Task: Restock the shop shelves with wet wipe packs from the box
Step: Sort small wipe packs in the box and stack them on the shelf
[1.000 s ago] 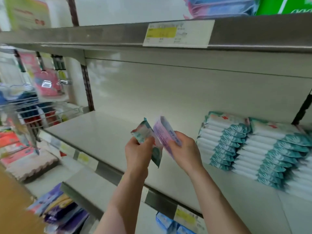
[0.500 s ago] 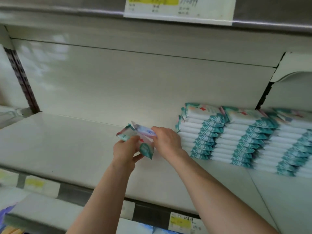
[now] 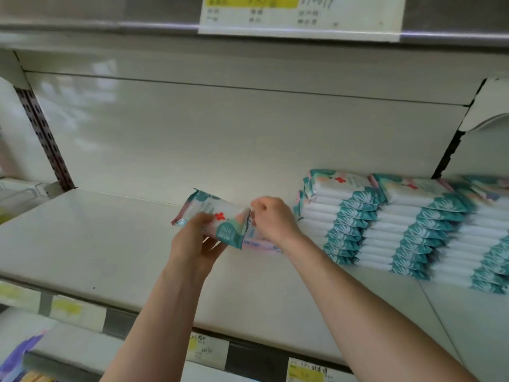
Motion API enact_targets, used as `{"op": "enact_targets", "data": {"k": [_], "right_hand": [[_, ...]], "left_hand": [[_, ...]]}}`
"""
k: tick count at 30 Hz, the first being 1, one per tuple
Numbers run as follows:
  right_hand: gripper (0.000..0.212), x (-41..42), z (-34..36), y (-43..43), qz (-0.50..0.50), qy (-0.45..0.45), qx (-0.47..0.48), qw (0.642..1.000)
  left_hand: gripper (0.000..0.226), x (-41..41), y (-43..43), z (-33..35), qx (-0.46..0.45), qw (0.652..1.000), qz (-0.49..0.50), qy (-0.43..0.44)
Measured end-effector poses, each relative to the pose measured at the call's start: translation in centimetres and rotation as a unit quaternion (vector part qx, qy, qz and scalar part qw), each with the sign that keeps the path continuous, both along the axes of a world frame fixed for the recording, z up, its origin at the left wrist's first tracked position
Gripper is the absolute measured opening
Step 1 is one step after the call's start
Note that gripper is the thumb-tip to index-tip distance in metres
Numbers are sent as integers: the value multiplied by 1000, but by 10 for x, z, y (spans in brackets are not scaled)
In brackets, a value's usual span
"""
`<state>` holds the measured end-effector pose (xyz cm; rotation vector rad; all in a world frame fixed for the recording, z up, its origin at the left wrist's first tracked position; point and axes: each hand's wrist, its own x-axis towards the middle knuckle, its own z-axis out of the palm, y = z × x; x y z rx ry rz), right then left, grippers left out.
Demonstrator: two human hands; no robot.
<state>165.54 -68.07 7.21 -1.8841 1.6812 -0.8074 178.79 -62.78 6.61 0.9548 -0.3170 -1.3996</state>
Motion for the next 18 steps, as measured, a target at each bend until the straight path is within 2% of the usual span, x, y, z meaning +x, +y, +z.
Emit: {"op": "enact_targets", "data": {"k": [2,5,6,10,13,15,18], "right_hand": [[34,-2,18,9,-17,-169,33,985],[10,-22,49,22,-10,-252,34,967],[3,-33,60,25,-10,-258,30,966],[14,-77,85,27,-3,-271,47,961],[4,-103,102,29,-13,-193,37,980],[17,-122,116,26,-43,-152,16,987],[32,-142,136,20,-58,-206,31,976]], "left_hand": [[13,-8,-2,8,-14,999,-26,36],[15,-23,-5,23,-34,993,-95,68],[16,-28,-8,29,-46,991,-109,69],[13,-53,-23,56,-50,990,-121,58],[20,-76,-34,77,-63,986,-151,4],[23,-88,-37,94,-83,973,-212,-49],[27,-101,-38,116,-97,937,-314,-122]]}}
